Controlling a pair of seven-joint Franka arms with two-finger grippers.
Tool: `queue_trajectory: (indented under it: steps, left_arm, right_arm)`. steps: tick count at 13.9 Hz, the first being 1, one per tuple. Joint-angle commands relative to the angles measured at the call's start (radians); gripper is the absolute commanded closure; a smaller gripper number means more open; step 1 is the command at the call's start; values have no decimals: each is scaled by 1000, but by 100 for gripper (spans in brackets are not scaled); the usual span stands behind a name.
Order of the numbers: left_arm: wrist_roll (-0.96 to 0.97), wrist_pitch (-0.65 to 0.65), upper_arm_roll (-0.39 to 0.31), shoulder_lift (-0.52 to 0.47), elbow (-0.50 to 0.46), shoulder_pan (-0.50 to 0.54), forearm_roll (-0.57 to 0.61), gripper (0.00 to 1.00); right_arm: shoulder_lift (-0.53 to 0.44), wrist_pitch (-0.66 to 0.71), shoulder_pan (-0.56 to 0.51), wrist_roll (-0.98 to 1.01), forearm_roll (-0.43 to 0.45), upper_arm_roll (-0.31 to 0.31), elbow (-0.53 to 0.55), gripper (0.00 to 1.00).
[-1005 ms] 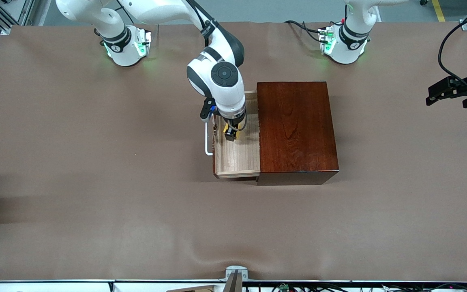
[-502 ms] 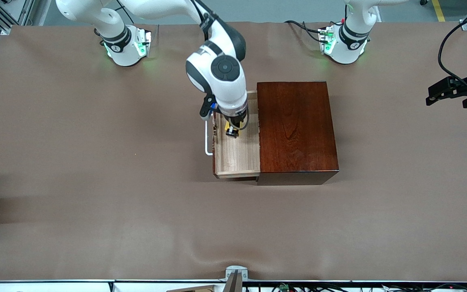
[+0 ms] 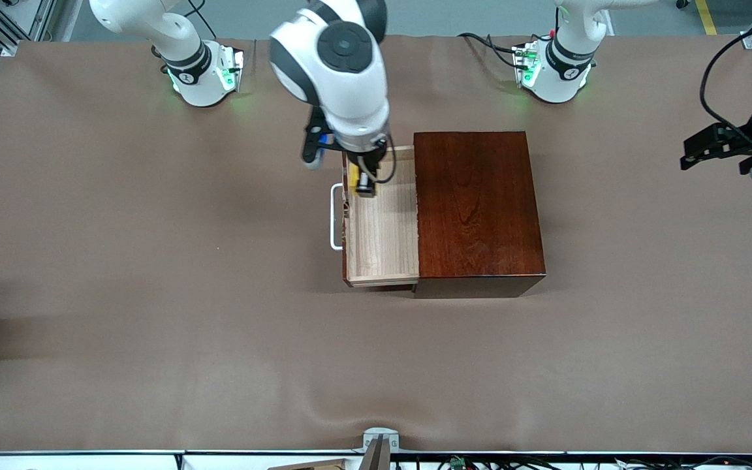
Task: Open drawer, take yellow block, close drawer
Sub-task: 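Lift the yellow block out of the drawer with the right gripper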
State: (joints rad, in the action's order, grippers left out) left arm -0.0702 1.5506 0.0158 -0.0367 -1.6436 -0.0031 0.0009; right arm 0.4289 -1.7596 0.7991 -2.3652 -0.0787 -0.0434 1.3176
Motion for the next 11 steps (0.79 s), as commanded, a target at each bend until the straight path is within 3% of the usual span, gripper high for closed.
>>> queue_trajectory:
  steps: [1, 4, 7, 11]
  left_arm:
    - [120, -14, 67, 29, 48, -6, -18, 0]
    - [272, -14, 153, 57, 64, -15, -16, 0]
    - [422, -14, 257, 147, 163, -15, -18, 0]
    - [622, -7, 354, 208, 194, -20, -16, 0]
  right_arm:
    - [-91, 109, -104, 304, 10, 10, 28, 100]
    - [-192, 182, -249, 677, 11, 10, 84, 100]
    - [-260, 236, -417, 1085, 13, 10, 117, 100]
    - [-276, 258, -636, 1618, 13, 10, 126, 100]
